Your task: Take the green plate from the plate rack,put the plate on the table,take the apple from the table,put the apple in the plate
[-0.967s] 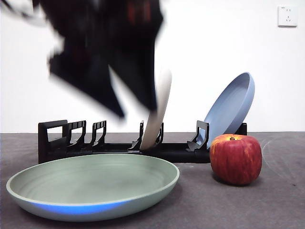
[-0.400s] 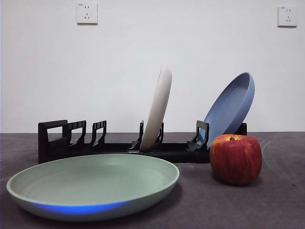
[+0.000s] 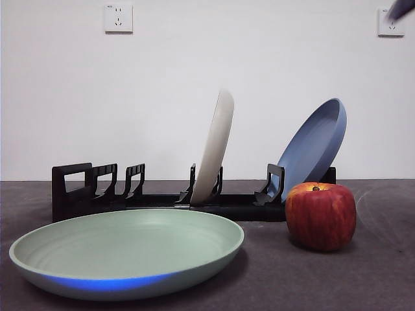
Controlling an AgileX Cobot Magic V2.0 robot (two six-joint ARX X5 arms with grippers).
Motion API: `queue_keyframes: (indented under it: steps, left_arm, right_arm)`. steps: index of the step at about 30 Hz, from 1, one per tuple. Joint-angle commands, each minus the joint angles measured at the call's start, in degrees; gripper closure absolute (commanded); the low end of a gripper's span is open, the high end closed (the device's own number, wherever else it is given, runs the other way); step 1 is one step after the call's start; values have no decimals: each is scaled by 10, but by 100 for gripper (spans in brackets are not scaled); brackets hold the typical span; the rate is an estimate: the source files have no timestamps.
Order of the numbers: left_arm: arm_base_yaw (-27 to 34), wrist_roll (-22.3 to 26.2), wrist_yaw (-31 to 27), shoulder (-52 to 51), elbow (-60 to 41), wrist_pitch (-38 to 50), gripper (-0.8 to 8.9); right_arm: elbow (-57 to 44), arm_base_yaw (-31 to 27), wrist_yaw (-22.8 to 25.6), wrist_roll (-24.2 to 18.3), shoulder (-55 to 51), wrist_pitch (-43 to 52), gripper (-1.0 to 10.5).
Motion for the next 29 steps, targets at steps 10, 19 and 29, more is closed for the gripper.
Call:
queue_keyframes:
  steps: [10, 19, 29]
  left_arm:
    - [-2, 7, -68, -23, 14, -78, 557]
    - [-2, 7, -78, -23, 14, -90, 557]
    - [-2, 5, -78, -24, 14, -104, 558]
  right_arm:
    - [-186, 64, 74, 59, 59, 195, 353]
    - [-217, 64, 75, 59, 134, 266, 352]
    - [-217, 64, 83, 59, 216, 304, 353]
